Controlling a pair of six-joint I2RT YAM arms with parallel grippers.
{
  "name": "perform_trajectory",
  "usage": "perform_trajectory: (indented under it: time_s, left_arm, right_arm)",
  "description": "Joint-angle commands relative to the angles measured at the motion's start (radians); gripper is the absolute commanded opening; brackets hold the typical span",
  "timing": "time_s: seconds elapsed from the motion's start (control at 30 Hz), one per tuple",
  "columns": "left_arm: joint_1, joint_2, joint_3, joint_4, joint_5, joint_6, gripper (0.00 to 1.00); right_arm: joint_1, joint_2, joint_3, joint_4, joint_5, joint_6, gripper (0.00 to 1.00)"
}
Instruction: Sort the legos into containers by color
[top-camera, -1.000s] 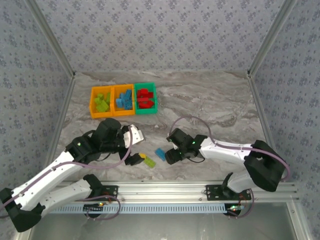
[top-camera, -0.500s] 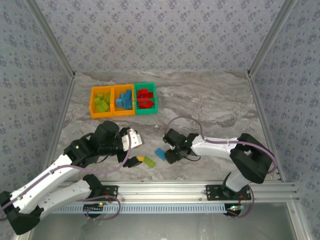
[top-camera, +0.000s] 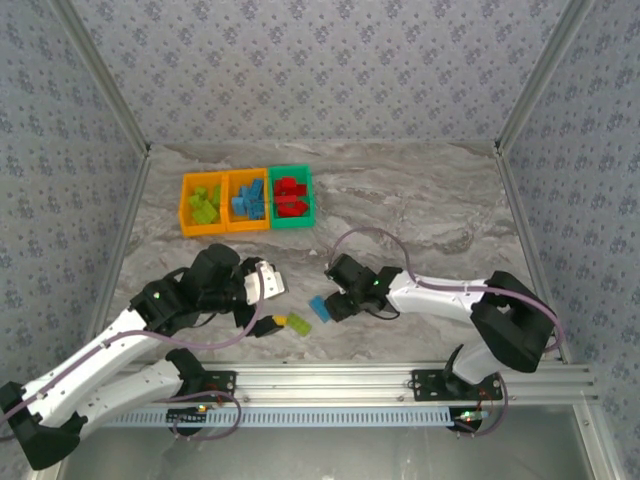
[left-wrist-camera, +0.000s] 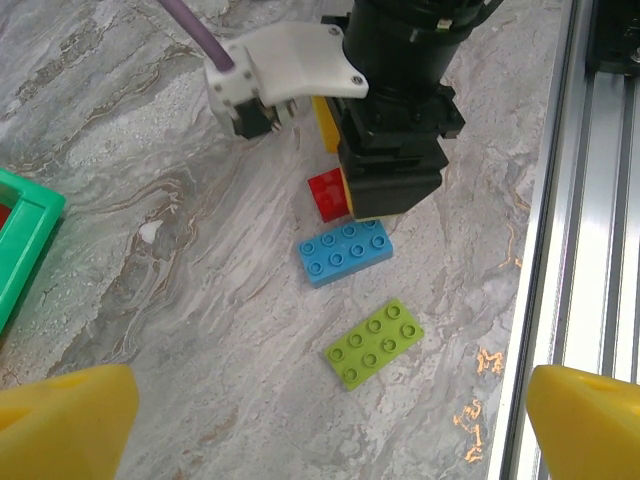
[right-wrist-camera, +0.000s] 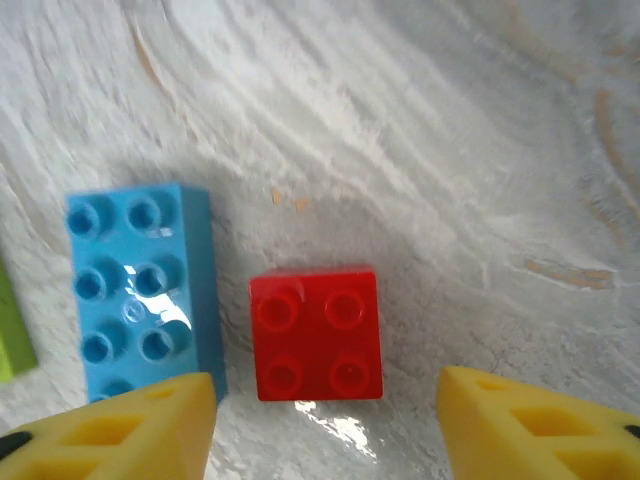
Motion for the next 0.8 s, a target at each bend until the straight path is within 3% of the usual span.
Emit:
perform_trajectory:
  time_s: [0.0, 0.4, 0.6, 0.77]
  left_arm:
    - [-0.005, -0.016, 0.001, 0.012, 0.02, 0.022, 0.99]
    - [-0.005, 0.007, 0.001, 0.003, 0.003, 0.016, 0.99]
    - [-0.004, 0.004, -0.001, 0.003, 0.013, 0.017, 0.99]
    - [-0.005, -0.001, -0.003, -0.002, 0.047, 0.032, 0.99]
  right_arm:
    - [-0.005, -0.002, -0.005, 0.014, 0.034, 0.001, 0.68]
    - [-0.014, 0.122, 0.057, 0.057, -0.018, 0.007, 0.65]
    - [-0.029, 0.175, 0.058, 0.049, -0.004, 0.019, 0.47]
    - [-0.031, 0.105, 0.037, 0.017, 0.025, 0.049, 0.36]
